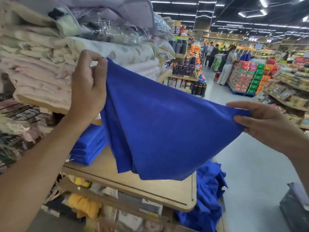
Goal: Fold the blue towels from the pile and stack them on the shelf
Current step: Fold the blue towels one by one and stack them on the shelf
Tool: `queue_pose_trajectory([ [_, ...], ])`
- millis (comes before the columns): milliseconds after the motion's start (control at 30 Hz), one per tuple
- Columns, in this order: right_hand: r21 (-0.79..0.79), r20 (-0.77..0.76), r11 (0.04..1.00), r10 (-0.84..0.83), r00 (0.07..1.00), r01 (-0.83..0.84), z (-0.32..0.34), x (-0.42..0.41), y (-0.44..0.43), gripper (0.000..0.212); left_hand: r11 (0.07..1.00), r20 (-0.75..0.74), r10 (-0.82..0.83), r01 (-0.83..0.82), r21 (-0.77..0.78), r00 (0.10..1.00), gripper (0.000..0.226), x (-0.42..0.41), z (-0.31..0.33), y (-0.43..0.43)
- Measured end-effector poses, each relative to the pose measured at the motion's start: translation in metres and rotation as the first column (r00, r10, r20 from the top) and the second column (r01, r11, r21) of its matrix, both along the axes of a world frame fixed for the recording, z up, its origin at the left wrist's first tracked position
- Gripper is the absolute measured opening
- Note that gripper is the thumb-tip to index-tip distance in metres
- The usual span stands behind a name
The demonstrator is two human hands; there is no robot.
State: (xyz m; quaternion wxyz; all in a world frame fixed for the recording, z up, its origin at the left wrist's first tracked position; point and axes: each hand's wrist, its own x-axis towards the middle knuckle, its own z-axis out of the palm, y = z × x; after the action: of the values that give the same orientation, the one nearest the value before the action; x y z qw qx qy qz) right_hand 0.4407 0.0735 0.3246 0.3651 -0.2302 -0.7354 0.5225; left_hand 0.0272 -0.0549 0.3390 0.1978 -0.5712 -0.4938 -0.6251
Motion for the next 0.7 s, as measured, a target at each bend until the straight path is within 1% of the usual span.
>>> queue_pose_trajectory([
  [33,0.018,0.032,1.000,0.014,0.999,-0.014,-0.002,0.002,-0.003,0.052,1.000,0.012,0.008,-0.008,0.023,1.000,0.014,-0.005,-0.008,-0.008],
  [67,0.048,0.078,0.999,0.012,0.997,-0.016,-0.003,0.003,-0.007,0.062,0.999,0.028,0.015,-0.016,0.044,1.000,0.013,-0.009,-0.015,-0.016],
  [100,0.086,0.120,0.996,-0.009,0.993,-0.001,-0.007,0.003,-0.011,0.064,0.998,0.043,0.023,-0.025,0.058,0.999,0.011,-0.014,-0.024,-0.023],
  [167,0.152,0.201,0.988,-0.068,0.977,0.038,-0.017,-0.002,-0.020,0.051,0.998,0.057,0.016,-0.020,0.056,0.998,0.011,-0.024,-0.045,-0.037],
  [233,0.238,0.346,0.969,-0.153,0.926,0.071,-0.036,-0.012,-0.029,0.028,1.000,0.062,-0.022,0.023,-0.005,0.998,0.012,-0.034,-0.072,-0.049],
  [267,0.265,0.445,0.962,-0.178,0.878,0.061,-0.048,-0.018,-0.033,0.026,0.998,0.068,-0.026,0.030,-0.059,0.997,0.011,-0.039,-0.089,-0.053],
  [300,0.259,0.529,0.965,-0.177,0.830,0.040,-0.062,-0.023,-0.036,0.030,0.992,0.077,-0.017,0.026,-0.122,0.997,0.011,-0.044,-0.108,-0.056],
  [367,0.181,0.614,0.984,-0.114,0.781,0.002,-0.090,-0.033,-0.044,0.035,0.963,0.121,0.008,0.026,-0.270,0.993,0.010,-0.052,-0.148,-0.060],
  [400,0.107,0.625,0.994,-0.058,0.778,-0.012,-0.104,-0.037,-0.048,0.035,0.939,0.154,0.019,0.035,-0.343,0.988,0.010,-0.054,-0.168,-0.061],
  [467,-0.094,0.593,0.996,0.053,0.803,0.004,-0.133,-0.043,-0.054,0.030,0.889,0.197,0.047,0.049,-0.455,0.979,0.010,-0.058,-0.204,-0.065],
  [533,-0.257,0.531,0.965,0.103,0.841,0.044,-0.158,-0.044,-0.057,0.026,0.854,0.237,0.072,0.063,-0.517,0.969,0.011,-0.060,-0.233,-0.070],
  [567,-0.305,0.518,0.950,0.112,0.848,0.061,-0.170,-0.044,-0.058,0.023,0.833,0.276,0.082,0.087,-0.547,0.958,0.012,-0.062,-0.244,-0.072],
  [633,-0.342,0.527,0.936,0.116,0.842,0.086,-0.188,-0.047,-0.060,0.012,0.786,0.332,0.090,0.138,-0.603,0.939,0.019,-0.066,-0.262,-0.075],
  [700,-0.353,0.540,0.924,0.075,0.838,0.145,-0.202,-0.050,-0.061,0.012,0.739,0.353,0.075,0.185,-0.648,0.933,0.019,-0.070,-0.275,-0.074],
])
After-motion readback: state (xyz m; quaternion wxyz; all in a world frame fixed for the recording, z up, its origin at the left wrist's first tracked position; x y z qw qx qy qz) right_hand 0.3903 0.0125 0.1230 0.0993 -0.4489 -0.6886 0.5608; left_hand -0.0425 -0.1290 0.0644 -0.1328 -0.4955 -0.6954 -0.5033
